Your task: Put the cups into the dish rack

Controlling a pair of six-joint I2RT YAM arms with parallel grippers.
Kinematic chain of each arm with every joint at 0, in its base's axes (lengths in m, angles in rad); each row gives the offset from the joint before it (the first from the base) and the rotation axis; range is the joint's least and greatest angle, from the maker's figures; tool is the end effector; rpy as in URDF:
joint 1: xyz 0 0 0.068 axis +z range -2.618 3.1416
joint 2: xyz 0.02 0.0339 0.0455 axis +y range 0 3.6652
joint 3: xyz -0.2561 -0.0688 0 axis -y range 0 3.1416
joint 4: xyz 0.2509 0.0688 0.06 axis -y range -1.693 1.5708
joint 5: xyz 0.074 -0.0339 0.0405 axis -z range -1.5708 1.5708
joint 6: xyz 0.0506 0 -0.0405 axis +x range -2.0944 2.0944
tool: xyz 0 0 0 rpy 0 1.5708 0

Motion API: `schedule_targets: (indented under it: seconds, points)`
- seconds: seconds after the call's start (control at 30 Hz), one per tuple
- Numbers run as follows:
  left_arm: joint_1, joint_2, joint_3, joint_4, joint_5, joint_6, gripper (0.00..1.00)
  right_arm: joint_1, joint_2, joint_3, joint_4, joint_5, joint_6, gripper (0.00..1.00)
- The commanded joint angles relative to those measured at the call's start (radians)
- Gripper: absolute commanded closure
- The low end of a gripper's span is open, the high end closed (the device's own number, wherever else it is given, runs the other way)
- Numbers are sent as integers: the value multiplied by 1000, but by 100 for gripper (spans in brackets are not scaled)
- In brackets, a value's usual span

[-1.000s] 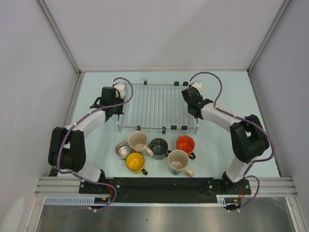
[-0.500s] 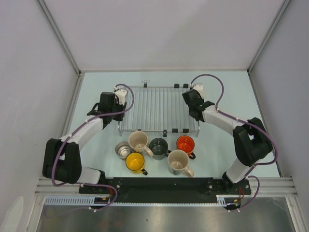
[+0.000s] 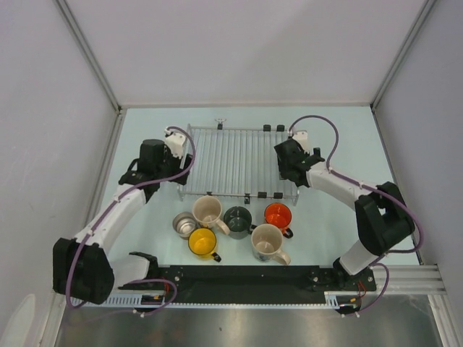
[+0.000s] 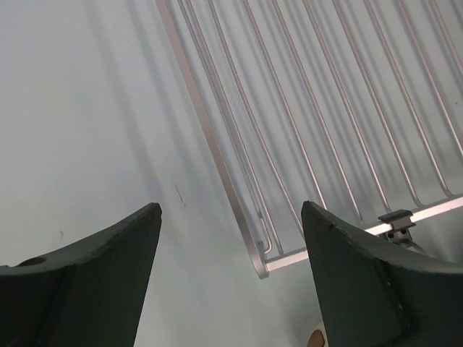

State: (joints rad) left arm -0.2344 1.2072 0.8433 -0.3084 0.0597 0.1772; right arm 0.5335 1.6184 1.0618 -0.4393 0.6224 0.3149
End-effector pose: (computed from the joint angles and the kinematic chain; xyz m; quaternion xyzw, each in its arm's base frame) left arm 0.2737 -0.0685 0.2421 0.1967 0.8787 -0.0393 0.4331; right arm 0.3073 0.1473 0.1911 -0.0133 0.9169 -0.1565 0.3668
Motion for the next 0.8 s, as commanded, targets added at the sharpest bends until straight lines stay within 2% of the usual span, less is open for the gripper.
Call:
schedule_targets:
  seconds: [0.0, 0.2, 0.23, 0.27, 0.3, 0.4, 0.5, 0.67, 0.77]
  points:
    - [9, -153, 5, -34, 28, 2, 17, 39, -126, 41, 4, 40, -2, 0]
    - [38, -395, -26, -123, 71, -4, 13, 143, -247, 132, -38, 62, -30, 0]
    - [43, -428, -29, -138, 74, -7, 11, 193, -259, 138, -42, 60, -31, 0]
    - [44, -457, -30, -147, 77, -13, 3, 219, -270, 144, -38, 56, -43, 0]
    - [49, -504, -30, -158, 78, -18, 1, 255, -285, 148, -32, 42, -53, 0]
    - [50, -555, -49, -184, 91, -31, 0, 387, -284, 167, 0, 16, -108, 0]
    - [52, -566, -69, -186, 89, -27, 0, 491, -236, 228, 17, -67, -151, 2]
    - [59, -531, -84, -170, 71, 4, 0, 598, -69, 332, -35, -134, -172, 15]
    - [75, -528, -93, -152, 72, 1, 0, 614, 12, 366, -41, -176, -172, 23]
